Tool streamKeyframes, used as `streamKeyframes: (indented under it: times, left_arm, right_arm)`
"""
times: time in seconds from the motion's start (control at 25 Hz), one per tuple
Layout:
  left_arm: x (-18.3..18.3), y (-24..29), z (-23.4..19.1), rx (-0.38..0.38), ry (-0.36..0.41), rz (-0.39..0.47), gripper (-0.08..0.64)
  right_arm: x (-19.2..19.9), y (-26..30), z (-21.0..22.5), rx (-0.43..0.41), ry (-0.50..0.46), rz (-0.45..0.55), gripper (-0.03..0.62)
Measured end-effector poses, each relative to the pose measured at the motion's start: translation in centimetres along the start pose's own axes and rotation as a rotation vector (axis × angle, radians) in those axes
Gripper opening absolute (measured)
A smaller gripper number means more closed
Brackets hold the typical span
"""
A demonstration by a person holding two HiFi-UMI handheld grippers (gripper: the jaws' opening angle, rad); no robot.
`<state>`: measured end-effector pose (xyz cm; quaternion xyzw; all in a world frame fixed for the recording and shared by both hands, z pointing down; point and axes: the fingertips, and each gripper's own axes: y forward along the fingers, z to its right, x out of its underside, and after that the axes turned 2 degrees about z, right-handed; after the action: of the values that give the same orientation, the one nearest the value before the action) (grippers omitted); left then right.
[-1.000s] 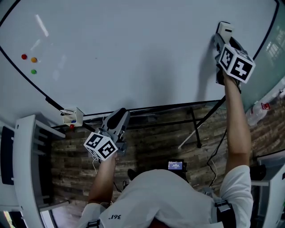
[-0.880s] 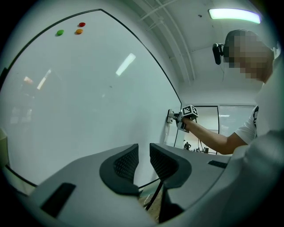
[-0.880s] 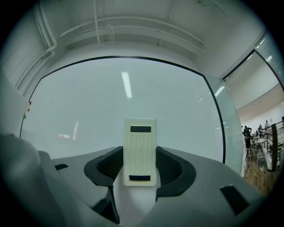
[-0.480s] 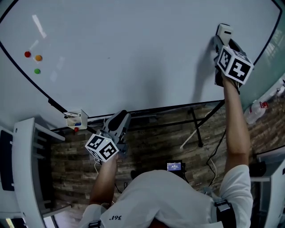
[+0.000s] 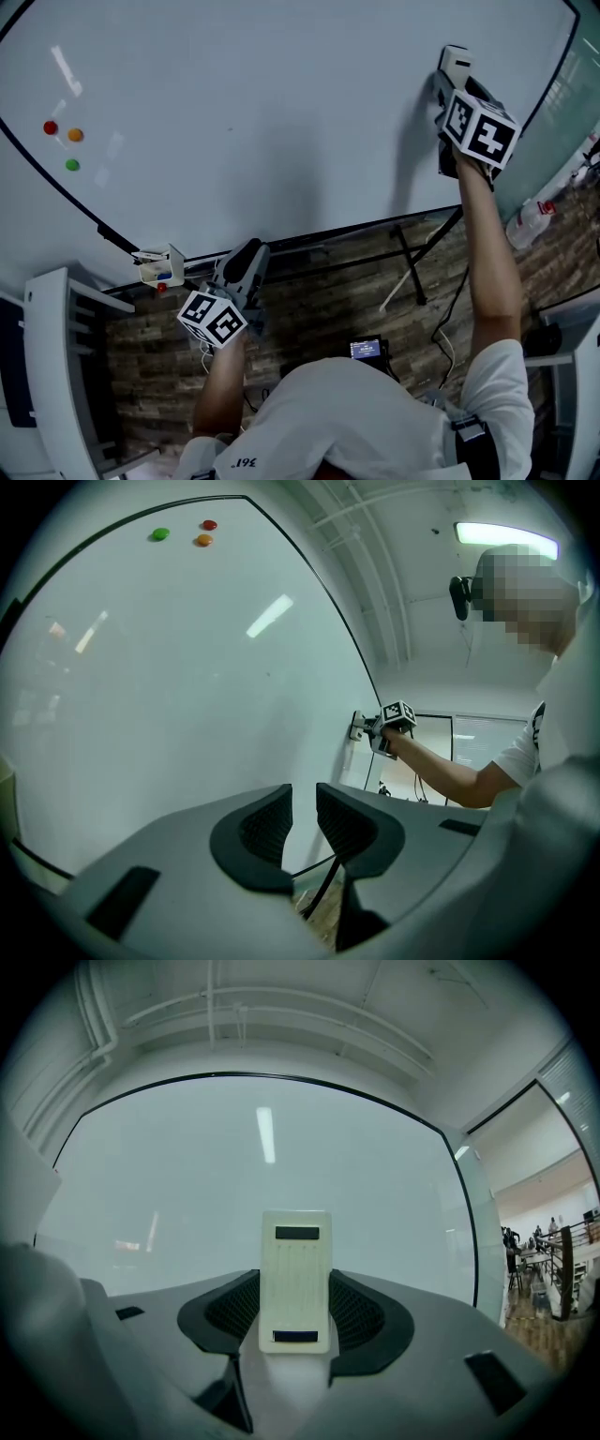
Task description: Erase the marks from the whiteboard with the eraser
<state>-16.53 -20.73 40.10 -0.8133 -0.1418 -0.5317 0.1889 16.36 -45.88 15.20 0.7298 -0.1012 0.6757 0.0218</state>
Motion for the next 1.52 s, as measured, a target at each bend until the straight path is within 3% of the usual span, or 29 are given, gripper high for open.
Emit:
streamKeyframes:
  times: [0.84, 1.52]
  left_arm:
    - [-0.1, -0.1, -0.5, 0.063, -0.017, -0.014, 0.078]
    - [-1.4, -1.6, -0.8, 0.06, -0.024, 0.005, 0.078]
  right_arm:
    - [-1.2, -1.3, -7.2, -0.089, -0.032, 0.02, 0.249]
    - [-1.4, -2.1, -11.8, -0.13, -0.074, 0.006, 0.249]
